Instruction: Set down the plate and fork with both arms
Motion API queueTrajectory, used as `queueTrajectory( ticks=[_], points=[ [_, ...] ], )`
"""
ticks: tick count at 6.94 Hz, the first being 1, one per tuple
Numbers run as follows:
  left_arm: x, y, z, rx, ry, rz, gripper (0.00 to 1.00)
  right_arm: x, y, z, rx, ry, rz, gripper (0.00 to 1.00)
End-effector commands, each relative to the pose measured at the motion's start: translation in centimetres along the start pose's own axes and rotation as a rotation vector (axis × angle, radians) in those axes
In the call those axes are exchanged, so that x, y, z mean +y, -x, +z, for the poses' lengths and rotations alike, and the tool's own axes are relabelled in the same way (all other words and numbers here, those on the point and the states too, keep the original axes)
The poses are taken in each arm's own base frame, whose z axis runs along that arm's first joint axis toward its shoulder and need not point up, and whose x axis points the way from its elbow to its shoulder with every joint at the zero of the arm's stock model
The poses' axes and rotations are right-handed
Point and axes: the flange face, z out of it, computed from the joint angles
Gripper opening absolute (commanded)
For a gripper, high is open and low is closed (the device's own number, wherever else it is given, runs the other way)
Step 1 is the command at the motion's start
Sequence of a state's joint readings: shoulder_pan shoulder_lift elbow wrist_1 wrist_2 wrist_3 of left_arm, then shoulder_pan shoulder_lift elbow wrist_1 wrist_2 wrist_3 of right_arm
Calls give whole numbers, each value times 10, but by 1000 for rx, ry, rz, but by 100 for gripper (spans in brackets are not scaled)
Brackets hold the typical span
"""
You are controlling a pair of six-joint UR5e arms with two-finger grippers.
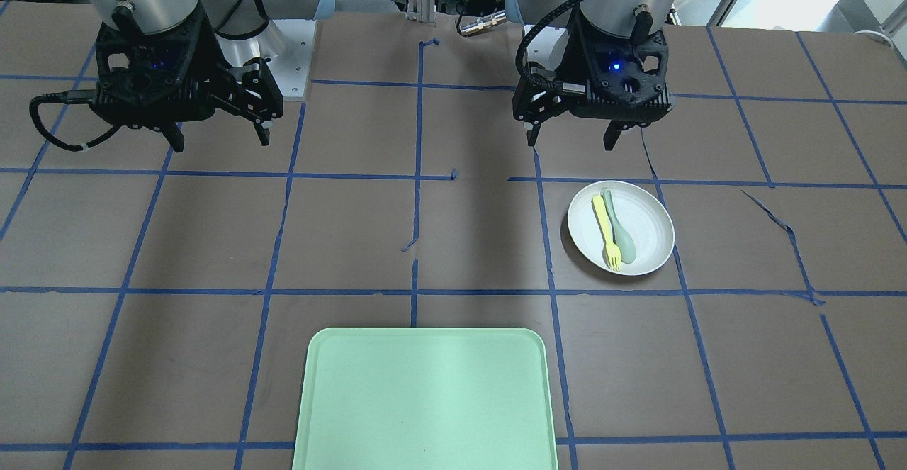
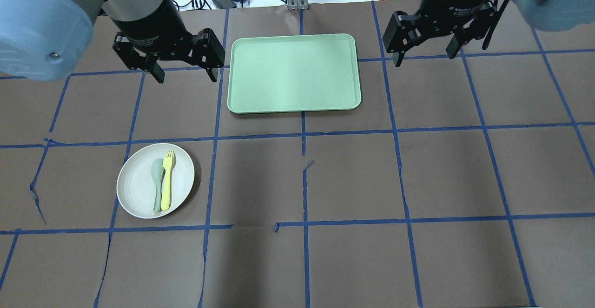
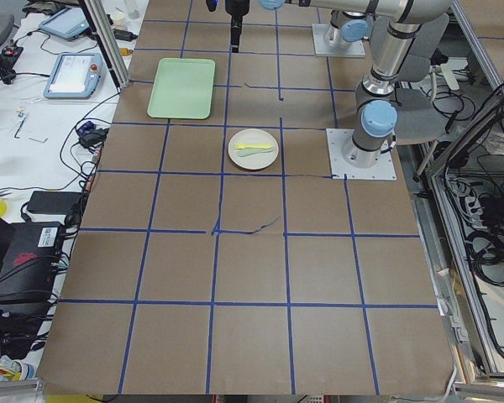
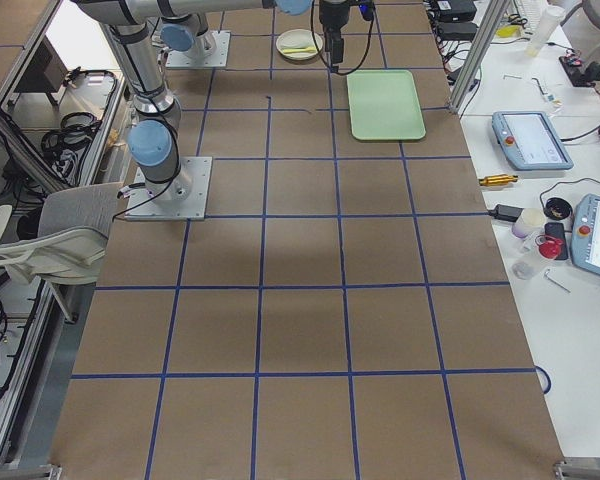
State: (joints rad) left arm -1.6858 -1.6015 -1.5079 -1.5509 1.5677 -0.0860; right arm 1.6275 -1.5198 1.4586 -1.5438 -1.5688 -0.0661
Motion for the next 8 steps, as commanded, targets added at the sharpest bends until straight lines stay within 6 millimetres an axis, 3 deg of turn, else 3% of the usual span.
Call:
queueTrajectory(
  ticks=[1, 2, 3, 4, 6, 8],
  points=[
    [0, 0, 0, -2, 0, 0, 100, 0, 0, -1, 1, -3, 0, 100],
    [-2, 0, 4, -1, 6, 3, 100, 0, 0, 0, 1, -1, -1, 100],
    [-4, 11, 23, -18, 43, 0, 100, 0, 0, 1, 2, 1, -1, 100],
    [5, 37, 54, -22, 78, 46, 100, 0, 0, 1, 0, 1, 0, 100],
    [12, 133, 126, -23, 95, 10, 100, 0, 0, 2, 2, 5, 0, 100],
    [46, 211, 200, 2, 142, -39, 100, 1, 0, 2, 2, 7, 0, 100]
  ],
)
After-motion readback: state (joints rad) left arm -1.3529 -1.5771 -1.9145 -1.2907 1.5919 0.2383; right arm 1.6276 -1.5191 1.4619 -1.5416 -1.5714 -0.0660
